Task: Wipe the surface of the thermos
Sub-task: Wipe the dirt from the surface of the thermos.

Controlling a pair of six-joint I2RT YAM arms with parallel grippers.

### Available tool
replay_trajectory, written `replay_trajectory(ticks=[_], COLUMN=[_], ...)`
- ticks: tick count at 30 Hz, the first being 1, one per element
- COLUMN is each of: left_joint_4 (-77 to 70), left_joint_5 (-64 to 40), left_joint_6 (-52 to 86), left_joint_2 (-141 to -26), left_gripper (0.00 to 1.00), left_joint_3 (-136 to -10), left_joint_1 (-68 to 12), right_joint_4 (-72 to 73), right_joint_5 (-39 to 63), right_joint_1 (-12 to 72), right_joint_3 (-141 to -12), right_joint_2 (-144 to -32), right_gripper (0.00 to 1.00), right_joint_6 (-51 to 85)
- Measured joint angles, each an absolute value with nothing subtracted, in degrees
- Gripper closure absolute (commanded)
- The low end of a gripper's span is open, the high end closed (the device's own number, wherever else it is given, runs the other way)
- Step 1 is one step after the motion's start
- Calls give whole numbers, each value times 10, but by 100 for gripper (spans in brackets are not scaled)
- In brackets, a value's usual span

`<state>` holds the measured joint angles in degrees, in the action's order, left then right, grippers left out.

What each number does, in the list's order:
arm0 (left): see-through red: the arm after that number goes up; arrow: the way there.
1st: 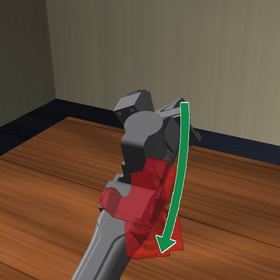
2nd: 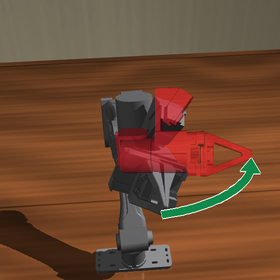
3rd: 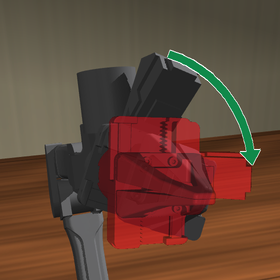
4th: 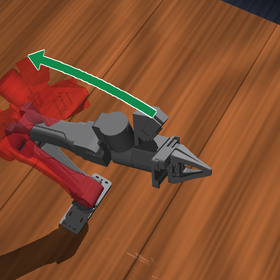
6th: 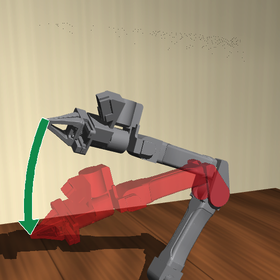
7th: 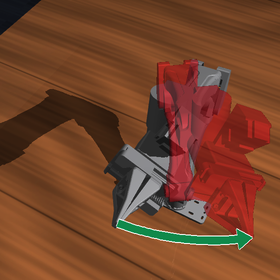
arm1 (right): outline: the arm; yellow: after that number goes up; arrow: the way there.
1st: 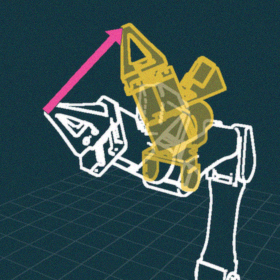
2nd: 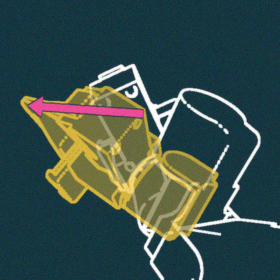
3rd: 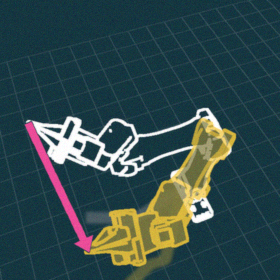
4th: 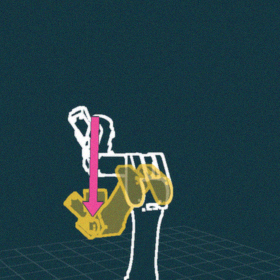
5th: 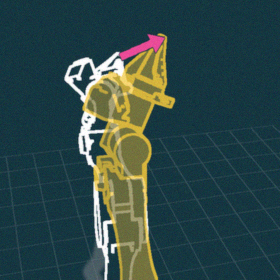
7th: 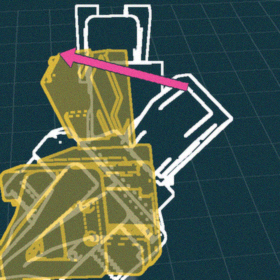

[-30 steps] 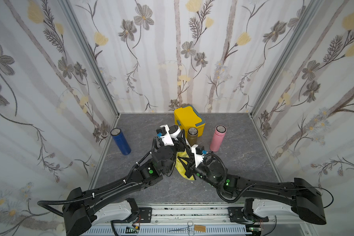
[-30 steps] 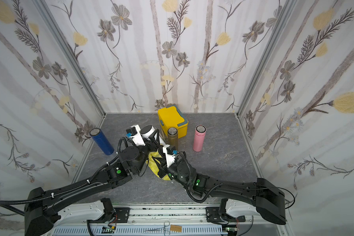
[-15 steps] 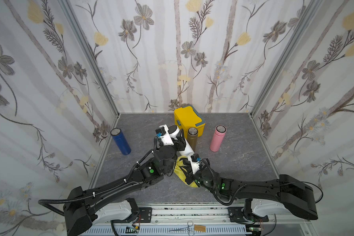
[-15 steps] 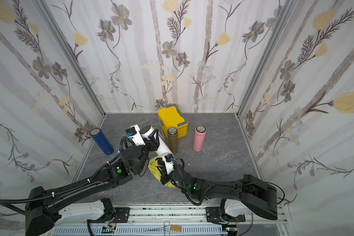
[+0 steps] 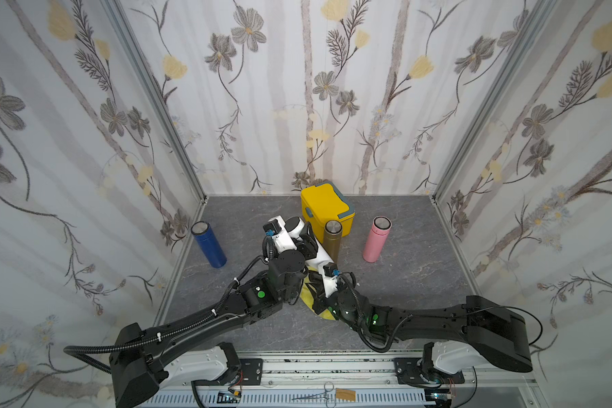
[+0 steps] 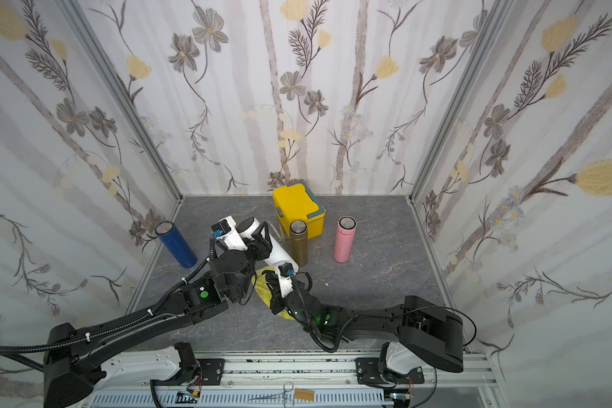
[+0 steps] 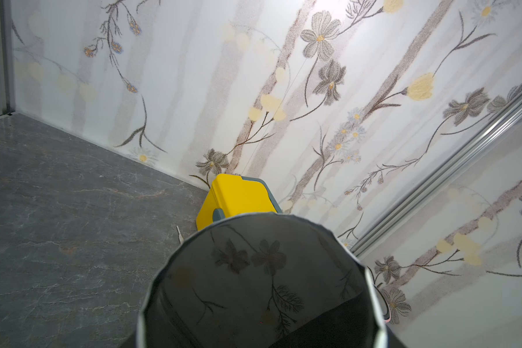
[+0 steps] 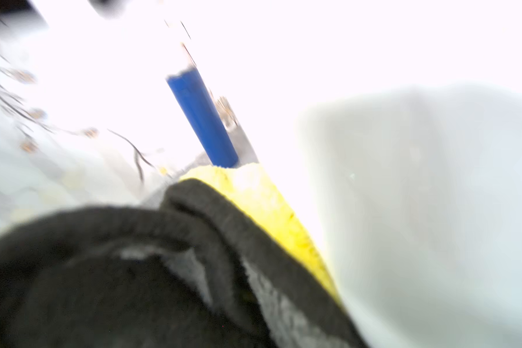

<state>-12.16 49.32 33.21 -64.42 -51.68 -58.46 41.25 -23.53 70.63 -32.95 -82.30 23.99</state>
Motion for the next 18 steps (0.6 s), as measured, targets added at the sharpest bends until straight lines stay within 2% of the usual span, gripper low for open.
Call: replay_trajectory(ticks=[3,10,18], left_joint_4=[-109,-80,17], left_joint_5=[499,522,571], left_joint_6=[349,396,469], left_joint_2=[-646,-649,-666], left_gripper=[100,100,100], left_joint_3=[-525,-535,-573], left_joint_1=[-585,-587,-592], right_joint_4=[414,420,444], right_joint_5=[-238,-245,-291], right_joint_1=[707,708,708], right_joint_3=[-338,-446,-354], right_joint_2=[-819,-856,-894], right_gripper=[100,100,100], right_joint_6=[239,235,269])
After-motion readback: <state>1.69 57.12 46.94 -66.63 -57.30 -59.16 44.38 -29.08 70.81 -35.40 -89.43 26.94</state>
